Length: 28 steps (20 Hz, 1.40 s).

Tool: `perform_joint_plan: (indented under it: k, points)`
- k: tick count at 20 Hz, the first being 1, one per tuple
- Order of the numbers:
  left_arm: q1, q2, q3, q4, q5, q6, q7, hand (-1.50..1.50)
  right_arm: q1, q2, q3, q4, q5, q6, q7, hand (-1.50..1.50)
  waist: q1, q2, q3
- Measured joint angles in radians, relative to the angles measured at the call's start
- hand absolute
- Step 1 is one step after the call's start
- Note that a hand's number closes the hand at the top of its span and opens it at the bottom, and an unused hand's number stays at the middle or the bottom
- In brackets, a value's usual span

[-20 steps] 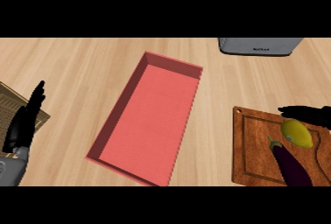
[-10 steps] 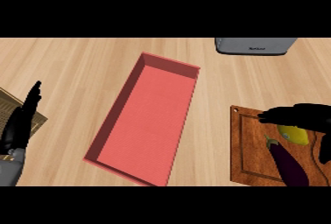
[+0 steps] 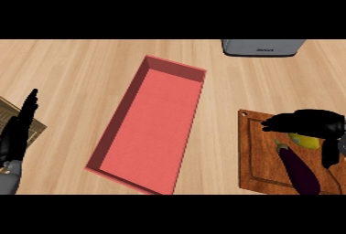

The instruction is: Pick the eggplant from the cutting board and place it in the cardboard box

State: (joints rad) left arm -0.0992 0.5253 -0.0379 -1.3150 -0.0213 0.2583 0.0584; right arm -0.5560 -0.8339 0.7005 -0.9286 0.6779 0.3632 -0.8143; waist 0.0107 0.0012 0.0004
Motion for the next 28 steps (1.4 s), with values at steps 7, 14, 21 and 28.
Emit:
perform_joint_plan:
  k: [7,14,21,28]
  points:
    - [0.011,-0.024,0.016,-0.011,-0.03,-0.005,0.005,0.0,0.035,0.021,-0.022,-0.042,0.014,0.018,0.009,-1.5,-0.006,-0.002,0.0]
    - [0.029,-0.037,0.025,-0.045,-0.047,-0.012,0.029,0.0,0.076,-0.019,-0.026,-0.143,-0.017,0.035,-0.007,-1.5,-0.01,-0.003,-0.001]
    - [0.036,-0.037,0.063,-0.02,-0.048,-0.043,-0.012,0.0,0.125,-0.05,-0.022,-0.273,-0.01,0.072,0.065,-1.5,-0.011,-0.003,-0.001]
    - [0.002,-0.053,0.09,0.003,-0.071,-0.062,-0.005,0.0,0.191,-0.016,-0.027,-0.297,0.075,0.084,0.135,-1.5,-0.011,-0.004,-0.003]
